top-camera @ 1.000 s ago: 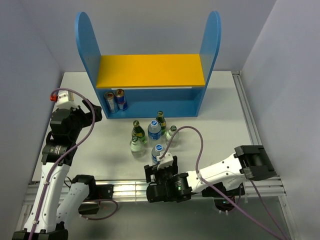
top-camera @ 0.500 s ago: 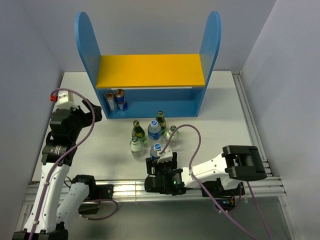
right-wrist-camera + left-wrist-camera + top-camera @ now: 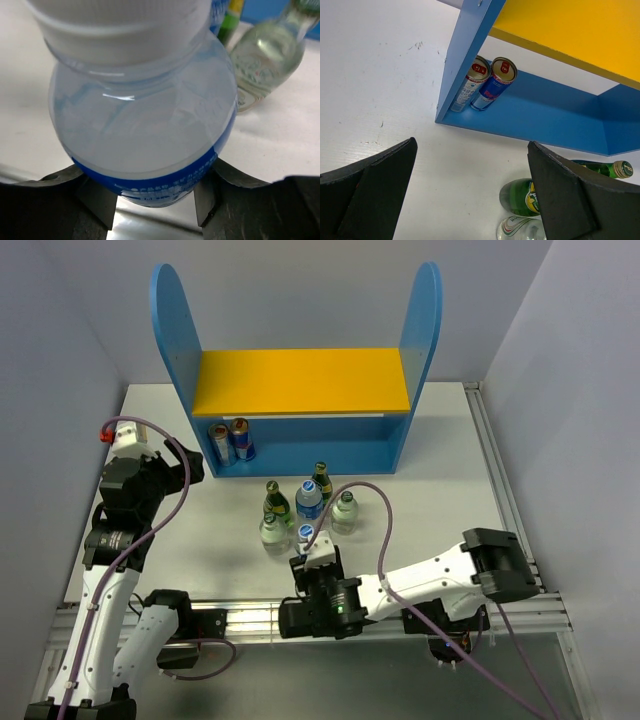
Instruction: Place and organize the beverage onto the shelf
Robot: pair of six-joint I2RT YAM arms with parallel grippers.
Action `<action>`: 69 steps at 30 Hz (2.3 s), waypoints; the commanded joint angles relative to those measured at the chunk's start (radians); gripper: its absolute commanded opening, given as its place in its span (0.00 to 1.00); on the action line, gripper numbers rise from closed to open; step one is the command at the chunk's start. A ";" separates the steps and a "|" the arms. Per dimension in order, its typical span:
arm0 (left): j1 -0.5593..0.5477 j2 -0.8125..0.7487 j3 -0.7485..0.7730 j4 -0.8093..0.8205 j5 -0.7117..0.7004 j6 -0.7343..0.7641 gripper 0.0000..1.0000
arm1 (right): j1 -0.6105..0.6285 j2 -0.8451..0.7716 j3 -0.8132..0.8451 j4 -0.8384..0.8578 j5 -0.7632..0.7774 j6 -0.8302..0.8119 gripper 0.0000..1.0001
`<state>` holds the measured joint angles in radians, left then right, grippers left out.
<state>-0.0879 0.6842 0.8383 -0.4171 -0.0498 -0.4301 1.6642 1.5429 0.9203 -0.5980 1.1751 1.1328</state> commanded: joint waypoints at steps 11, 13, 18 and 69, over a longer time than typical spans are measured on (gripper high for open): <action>0.017 0.006 0.019 0.029 -0.005 0.011 0.99 | -0.151 -0.420 0.509 0.326 0.080 -0.960 0.00; 0.023 0.018 0.021 0.029 -0.004 0.005 0.98 | -0.290 -0.405 0.617 0.330 -0.035 -1.028 0.00; 0.028 0.058 0.050 0.054 0.004 -0.015 0.98 | -0.521 -0.299 0.831 0.313 -0.210 -1.171 0.00; 0.197 0.067 0.033 0.103 0.119 0.008 0.99 | -1.118 0.008 0.826 0.173 -0.580 -0.818 1.00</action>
<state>0.0982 0.7528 0.8597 -0.3485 0.0414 -0.4232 0.5083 1.6684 1.7863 -0.4484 0.5617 0.2916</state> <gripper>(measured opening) 0.991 0.996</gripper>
